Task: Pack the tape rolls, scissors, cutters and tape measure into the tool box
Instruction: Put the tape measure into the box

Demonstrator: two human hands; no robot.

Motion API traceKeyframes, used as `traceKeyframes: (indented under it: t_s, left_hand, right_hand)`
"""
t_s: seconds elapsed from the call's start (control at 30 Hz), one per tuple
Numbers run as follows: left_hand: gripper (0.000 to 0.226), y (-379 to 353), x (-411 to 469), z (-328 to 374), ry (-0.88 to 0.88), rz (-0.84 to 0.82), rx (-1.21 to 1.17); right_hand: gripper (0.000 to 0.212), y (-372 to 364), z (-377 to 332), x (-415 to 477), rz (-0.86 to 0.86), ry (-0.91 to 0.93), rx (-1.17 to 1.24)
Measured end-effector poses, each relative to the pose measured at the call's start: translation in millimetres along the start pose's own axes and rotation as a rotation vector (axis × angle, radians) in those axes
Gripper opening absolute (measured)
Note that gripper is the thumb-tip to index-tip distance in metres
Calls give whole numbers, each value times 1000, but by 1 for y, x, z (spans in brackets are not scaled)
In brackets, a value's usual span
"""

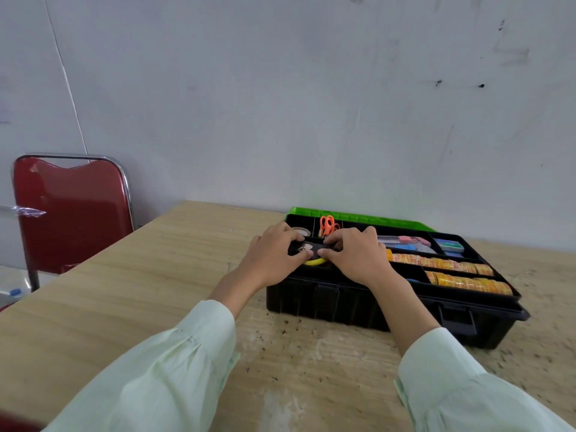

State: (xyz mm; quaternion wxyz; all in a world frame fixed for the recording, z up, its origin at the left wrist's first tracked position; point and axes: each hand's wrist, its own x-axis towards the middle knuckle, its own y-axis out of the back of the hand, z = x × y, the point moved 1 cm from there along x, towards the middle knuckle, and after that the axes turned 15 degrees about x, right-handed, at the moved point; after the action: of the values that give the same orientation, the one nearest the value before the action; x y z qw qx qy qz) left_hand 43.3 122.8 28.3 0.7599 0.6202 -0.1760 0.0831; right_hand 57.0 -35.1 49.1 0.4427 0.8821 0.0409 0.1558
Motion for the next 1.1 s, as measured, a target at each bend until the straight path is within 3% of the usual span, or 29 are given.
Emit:
traceKeyframes:
  t_s: [0.2, 0.4, 0.63, 0.87, 0.97, 1.1]
  left_hand:
    - [62, 9, 6, 1, -21, -152, 125]
    - [61, 13, 13, 2, -43, -195, 136]
    - [32, 19, 9, 3, -25, -133, 5]
    - [41, 24, 3, 1, -96, -151, -73]
    - [38, 27, 2, -2, -80, -76, -164]
    - [35, 28, 3, -3, -107, -62, -220]
  right_hand:
    - [46, 3, 4, 3, -99, -9, -15]
    - [55, 7, 9, 11, -229, 2, 32]
    - [58, 9, 13, 16, -277, 27, 59]
    - [38, 13, 9, 8, -164, 115, 19]
    - [27, 12, 8, 11, -129, 88, 45]
    - [49, 11, 10, 17, -52, 42, 142]
